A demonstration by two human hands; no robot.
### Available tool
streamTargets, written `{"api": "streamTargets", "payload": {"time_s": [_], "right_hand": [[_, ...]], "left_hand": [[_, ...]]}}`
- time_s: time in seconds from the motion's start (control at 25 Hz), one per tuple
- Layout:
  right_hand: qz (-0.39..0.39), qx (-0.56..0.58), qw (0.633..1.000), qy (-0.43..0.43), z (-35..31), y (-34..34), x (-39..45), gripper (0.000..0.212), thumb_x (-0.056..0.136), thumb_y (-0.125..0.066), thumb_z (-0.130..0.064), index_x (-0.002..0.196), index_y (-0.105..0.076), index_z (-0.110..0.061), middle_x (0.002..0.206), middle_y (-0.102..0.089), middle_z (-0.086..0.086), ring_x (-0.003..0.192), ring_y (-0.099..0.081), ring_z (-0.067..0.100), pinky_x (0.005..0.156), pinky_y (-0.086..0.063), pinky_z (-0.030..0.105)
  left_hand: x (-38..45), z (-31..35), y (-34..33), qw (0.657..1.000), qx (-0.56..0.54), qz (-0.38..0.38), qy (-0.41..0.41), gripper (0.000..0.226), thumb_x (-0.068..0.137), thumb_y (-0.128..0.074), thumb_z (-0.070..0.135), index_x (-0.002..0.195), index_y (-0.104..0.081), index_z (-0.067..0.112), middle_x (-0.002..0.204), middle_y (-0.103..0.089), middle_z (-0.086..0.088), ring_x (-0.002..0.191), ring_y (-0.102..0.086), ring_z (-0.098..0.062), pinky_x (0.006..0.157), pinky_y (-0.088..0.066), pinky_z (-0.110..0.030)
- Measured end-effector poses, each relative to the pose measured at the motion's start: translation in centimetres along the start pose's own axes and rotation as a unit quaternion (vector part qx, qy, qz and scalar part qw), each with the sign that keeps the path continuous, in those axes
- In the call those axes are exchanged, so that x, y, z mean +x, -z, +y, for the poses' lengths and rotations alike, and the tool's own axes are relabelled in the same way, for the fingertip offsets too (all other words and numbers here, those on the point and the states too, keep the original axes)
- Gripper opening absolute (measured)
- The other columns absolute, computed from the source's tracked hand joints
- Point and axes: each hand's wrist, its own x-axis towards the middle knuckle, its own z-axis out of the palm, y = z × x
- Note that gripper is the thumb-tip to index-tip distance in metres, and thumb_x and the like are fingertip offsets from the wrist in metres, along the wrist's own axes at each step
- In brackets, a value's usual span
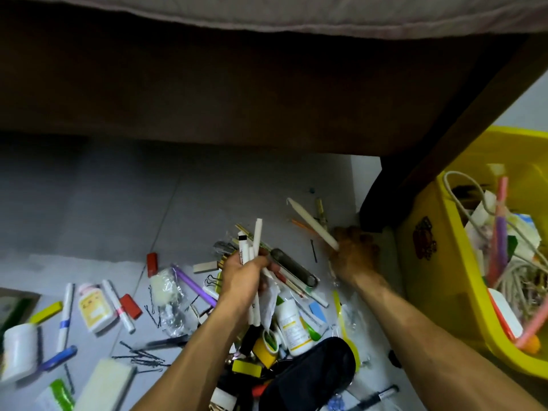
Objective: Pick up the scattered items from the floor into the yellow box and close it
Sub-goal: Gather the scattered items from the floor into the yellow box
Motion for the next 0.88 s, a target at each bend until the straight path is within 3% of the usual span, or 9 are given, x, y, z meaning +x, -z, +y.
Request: {"api": "streamTargets", "payload": {"time_s": [0.12,0.28,0.4,0.52,0.6,0.72,0.88], "right_hand": [[-0.002,-0.095,0.995,0.017,-2.0,-1.1,-1.3,0.046,0.097,-0.047,-0.041,0.136,-0.042,-0.018,0.132,-0.043,0.012,0.119,-0.042,0.036,0.100,-0.034,0.047],[-0.019,-0.073,0.995,0.069,-3.9,-2.4,-3.7,0.038,0.095,-0.049,-0.017,0.131,-0.042,-0.008,0.127,-0.051,0.014,0.111,-0.052,0.032,0.089,-0.044,0.038],[-0.060,0.049,0.994,0.073,-3.6,-2.1,-5.4,0.028,0.095,-0.049,-0.017,0.122,-0.049,-0.009,0.117,-0.057,0.011,0.103,-0.059,0.031,0.078,-0.046,0.033],[-0.061,0.220,0.973,0.039,-2.8,-0.5,-7.4,0.013,0.095,-0.052,-0.020,0.107,-0.050,-0.015,0.094,-0.062,0.007,0.080,-0.061,0.025,0.065,-0.043,0.027],[-0.051,0.362,0.931,-0.001,-2.7,1.5,-9.1,0.007,0.096,-0.055,-0.021,0.094,-0.050,-0.016,0.078,-0.059,0.006,0.063,-0.058,0.019,0.055,-0.045,0.030],[-0.085,0.574,0.812,-0.060,-2.2,5.9,-12.5,0.006,0.096,-0.058,-0.017,0.097,-0.053,-0.013,0.069,-0.056,0.005,0.047,-0.053,0.012,0.043,-0.049,0.028],[-0.113,0.643,0.754,-0.078,1.7,12.5,-19.6,0.017,0.091,-0.058,-0.002,0.106,-0.053,-0.007,0.076,-0.058,0.011,0.047,-0.052,0.017,0.040,-0.043,0.027]], "left_hand": [[0.1,0.1,0.0,1.000,0.005,0.004,-0.004,0.013,0.086,-0.064,0.009,0.098,-0.065,0.008,0.077,-0.075,-0.012,0.043,-0.049,-0.012,0.039,-0.041,-0.021],[-0.7,0.1,-0.5,1.000,-0.015,0.008,0.001,0.015,0.087,-0.061,0.005,0.102,-0.063,0.010,0.074,-0.075,-0.012,0.051,-0.058,-0.015,0.040,-0.043,-0.021],[-1.4,0.4,-0.9,0.999,-0.053,0.000,0.009,0.015,0.089,-0.059,0.001,0.102,-0.062,0.007,0.072,-0.073,-0.016,0.044,-0.055,-0.013,0.037,-0.041,-0.019],[-2.6,0.5,-1.2,0.997,-0.082,-0.010,0.005,0.011,0.088,-0.058,0.003,0.099,-0.062,0.007,0.065,-0.070,-0.014,0.047,-0.056,-0.017,0.039,-0.042,-0.021],[-3.9,0.7,-1.4,0.995,-0.099,-0.016,-0.016,0.007,0.088,-0.060,0.004,0.094,-0.063,0.007,0.059,-0.066,-0.012,0.047,-0.058,-0.018,0.046,-0.048,-0.026],[-6.6,0.8,-2.3,0.994,-0.102,-0.026,-0.024,0.006,0.088,-0.062,0.007,0.093,-0.065,0.007,0.049,-0.058,-0.004,0.044,-0.056,-0.015,0.050,-0.048,-0.026],[-14.0,1.6,-5.2,0.978,-0.147,-0.145,0.031,0.013,0.090,-0.055,-0.003,0.100,-0.058,0.005,0.055,-0.057,-0.011,0.045,-0.055,-0.022,0.043,-0.048,-0.026]]}}
